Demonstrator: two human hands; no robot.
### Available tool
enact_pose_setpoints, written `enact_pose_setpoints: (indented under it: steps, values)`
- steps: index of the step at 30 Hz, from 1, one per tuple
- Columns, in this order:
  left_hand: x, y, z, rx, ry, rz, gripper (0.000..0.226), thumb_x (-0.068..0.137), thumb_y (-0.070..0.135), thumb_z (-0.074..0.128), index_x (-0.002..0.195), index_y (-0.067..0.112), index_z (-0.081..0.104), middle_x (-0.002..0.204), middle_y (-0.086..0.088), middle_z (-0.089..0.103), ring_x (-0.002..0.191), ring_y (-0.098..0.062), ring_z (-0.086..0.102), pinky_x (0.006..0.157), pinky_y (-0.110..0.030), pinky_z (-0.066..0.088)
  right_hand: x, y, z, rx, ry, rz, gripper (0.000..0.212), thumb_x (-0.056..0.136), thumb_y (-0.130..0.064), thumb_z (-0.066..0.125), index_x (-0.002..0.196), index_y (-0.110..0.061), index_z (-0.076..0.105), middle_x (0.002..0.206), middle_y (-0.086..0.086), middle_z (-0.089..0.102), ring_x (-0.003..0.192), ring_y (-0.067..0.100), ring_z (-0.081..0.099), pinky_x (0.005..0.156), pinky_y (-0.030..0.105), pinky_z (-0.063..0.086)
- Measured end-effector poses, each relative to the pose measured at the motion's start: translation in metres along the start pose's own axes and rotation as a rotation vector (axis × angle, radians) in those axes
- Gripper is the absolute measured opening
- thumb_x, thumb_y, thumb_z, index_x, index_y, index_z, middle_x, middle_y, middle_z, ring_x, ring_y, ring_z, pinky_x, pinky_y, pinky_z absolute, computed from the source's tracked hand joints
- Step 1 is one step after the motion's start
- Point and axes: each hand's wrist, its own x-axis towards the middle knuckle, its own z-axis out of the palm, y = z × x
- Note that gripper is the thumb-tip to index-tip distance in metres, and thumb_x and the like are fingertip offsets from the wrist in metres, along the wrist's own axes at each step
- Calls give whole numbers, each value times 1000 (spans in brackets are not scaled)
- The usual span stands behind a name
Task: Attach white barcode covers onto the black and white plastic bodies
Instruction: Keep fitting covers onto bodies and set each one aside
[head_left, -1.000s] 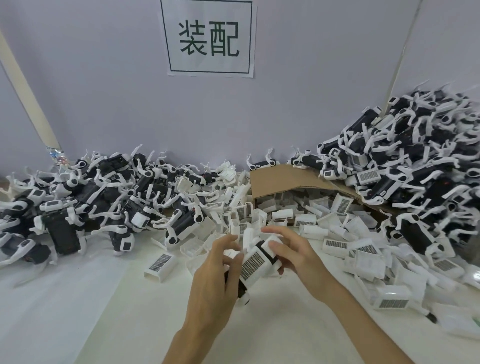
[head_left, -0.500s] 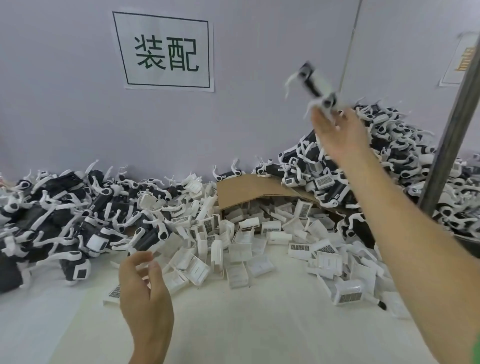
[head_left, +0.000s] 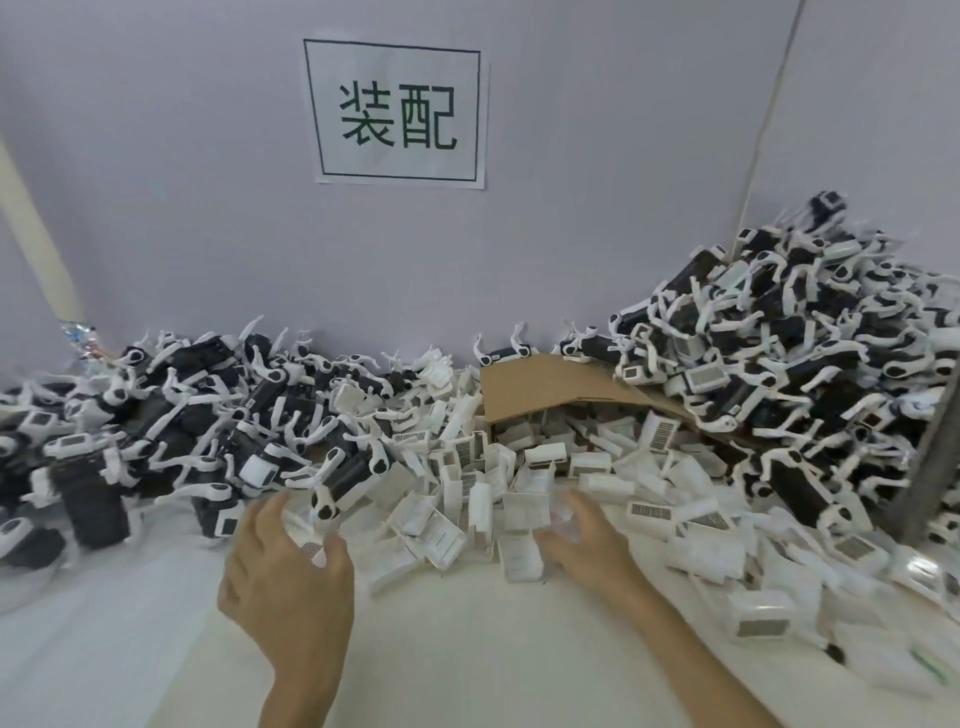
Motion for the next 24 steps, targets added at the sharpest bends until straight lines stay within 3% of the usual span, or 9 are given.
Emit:
enact_pose_setpoints:
  steps: [3, 6, 11, 17, 21, 24]
  values:
    - [11, -14, -2, -2, -87, -116, 63, 88, 14, 68, 145, 15, 44, 150, -14, 46, 134, -37, 45, 111, -57, 30, -2, 1, 8, -168, -20, -56, 37, 97, -43, 57, 131, -31, 60, 145, -13, 48, 136, 13, 43, 112, 37, 30]
    - [11, -18, 3, -66, -243, -181, 65, 94, 27, 65, 151, 18, 36, 142, -8, 56, 126, -32, 56, 109, -52, 33, -6, 1, 7, -125, 26, -124, 26, 94, -29, 62, 119, -26, 67, 129, -12, 60, 123, 15, 52, 103, 33, 38]
    - [1, -11, 11, -187, -436, -57, 59, 97, 29, 64, 150, 20, 37, 150, -3, 46, 127, -26, 54, 107, -45, 43, -9, 1, 5, -35, 82, -174, 20, 86, -13, 73, 105, -18, 73, 107, -9, 65, 105, 14, 57, 83, 21, 37]
    - [5, -9, 8, -111, -366, 187, 70, 95, 32, 66, 155, 28, 30, 165, 4, 14, 136, -20, 44, 103, -45, 44, -13, -2, 3, 37, 141, -207, 13, 80, -7, 78, 90, -15, 74, 96, -6, 67, 91, 13, 59, 72, 6, 35]
    - [26, -17, -6, -488, -481, 26, 88, 92, 33, 69, 158, 41, 12, 160, 25, 15, 110, 5, 58, 94, -29, 47, -14, -3, 2, 83, 161, -219, 13, 79, -5, 79, 85, -14, 74, 94, -4, 66, 86, 0, 58, 72, 2, 36]
    - [31, -25, -11, -599, -549, -95, 99, 84, 35, 79, 159, 38, 15, 155, 25, 23, 96, 20, 59, 98, -35, 47, -13, -1, 3, 96, 156, -209, 13, 79, -7, 80, 88, -14, 76, 95, -5, 66, 87, -1, 58, 72, 2, 36]
